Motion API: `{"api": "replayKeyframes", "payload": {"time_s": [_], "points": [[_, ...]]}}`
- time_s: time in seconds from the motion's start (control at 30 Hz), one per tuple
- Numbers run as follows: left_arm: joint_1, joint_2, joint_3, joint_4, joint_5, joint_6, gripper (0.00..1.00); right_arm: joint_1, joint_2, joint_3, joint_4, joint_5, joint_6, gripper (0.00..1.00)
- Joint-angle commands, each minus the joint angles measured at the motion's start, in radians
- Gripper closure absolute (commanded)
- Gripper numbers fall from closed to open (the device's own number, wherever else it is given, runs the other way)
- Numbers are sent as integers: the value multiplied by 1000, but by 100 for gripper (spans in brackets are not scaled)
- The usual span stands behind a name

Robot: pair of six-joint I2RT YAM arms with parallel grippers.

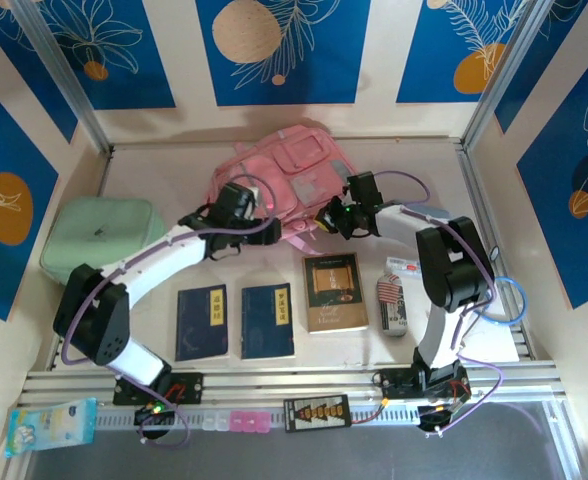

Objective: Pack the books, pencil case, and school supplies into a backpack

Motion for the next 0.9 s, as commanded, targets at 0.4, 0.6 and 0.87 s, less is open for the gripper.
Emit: {"api": "replayKeyframes", "payload": {"time_s": [0.4,0.6,0.87], "points": [[-174,90,100,95,-204,-70,55,56,-155,21,75,-165,41,98],[-191,141,153,78,-234,-82,62,61,-159,52,65,-179,39,98],[-193,138,97,118,-254,-137,78,60,-130,99,40,-194,40,99]]}}
